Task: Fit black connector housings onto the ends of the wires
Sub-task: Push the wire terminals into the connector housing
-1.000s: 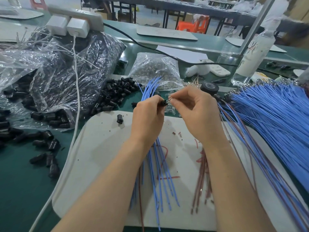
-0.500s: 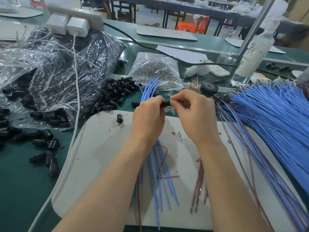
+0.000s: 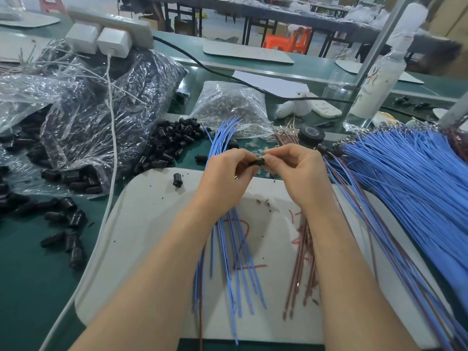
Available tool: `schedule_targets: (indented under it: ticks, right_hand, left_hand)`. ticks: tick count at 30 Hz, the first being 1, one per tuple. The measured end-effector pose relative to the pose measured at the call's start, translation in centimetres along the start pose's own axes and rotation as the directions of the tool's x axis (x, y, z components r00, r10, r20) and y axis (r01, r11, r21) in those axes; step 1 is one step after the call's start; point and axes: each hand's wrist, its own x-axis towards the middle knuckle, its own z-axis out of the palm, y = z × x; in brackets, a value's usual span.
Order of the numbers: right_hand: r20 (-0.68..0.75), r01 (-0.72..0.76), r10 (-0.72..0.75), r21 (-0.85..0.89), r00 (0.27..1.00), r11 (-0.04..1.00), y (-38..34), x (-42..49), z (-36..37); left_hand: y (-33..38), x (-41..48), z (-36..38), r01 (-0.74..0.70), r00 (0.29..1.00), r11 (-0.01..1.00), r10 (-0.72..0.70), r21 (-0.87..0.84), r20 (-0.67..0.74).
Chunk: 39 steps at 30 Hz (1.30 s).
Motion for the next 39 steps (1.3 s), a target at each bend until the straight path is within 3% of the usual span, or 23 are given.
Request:
schedule_targets:
  ticks: [14, 31, 36, 39]
  right_hand:
    - [0.015, -0.001, 0.001, 0.027, 1.0, 1.0, 0.89, 0.19, 0.33]
    - [0.077, -0.183, 0.167, 0.316, 0.983, 0.931, 0.29, -0.27, 0.87]
    - [0.11, -0.232, 0.209, 0.27, 0.972, 0.935, 0.61, -0.18, 0.98]
    - [0.067, -0.155, 0.146, 0.175, 0.987, 0.972, 0.6, 0.07, 0.86]
  left_hand:
    - [0.02, -0.07, -0.21, 0.069, 0.996, 0.998, -0.068, -0.013, 0.063]
    - [0.04, -0.1, -0.27, 0.075, 0.995, 0.997, -0.074, -0.009, 0.068]
    - [-0.02, -0.01, -0.06, 0.083, 0.995, 0.997, -0.083, 0.003, 0.063]
    - [-0.05, 0.05, -0.17, 0.073, 0.996, 0.997, -0.074, 0.012, 0.057]
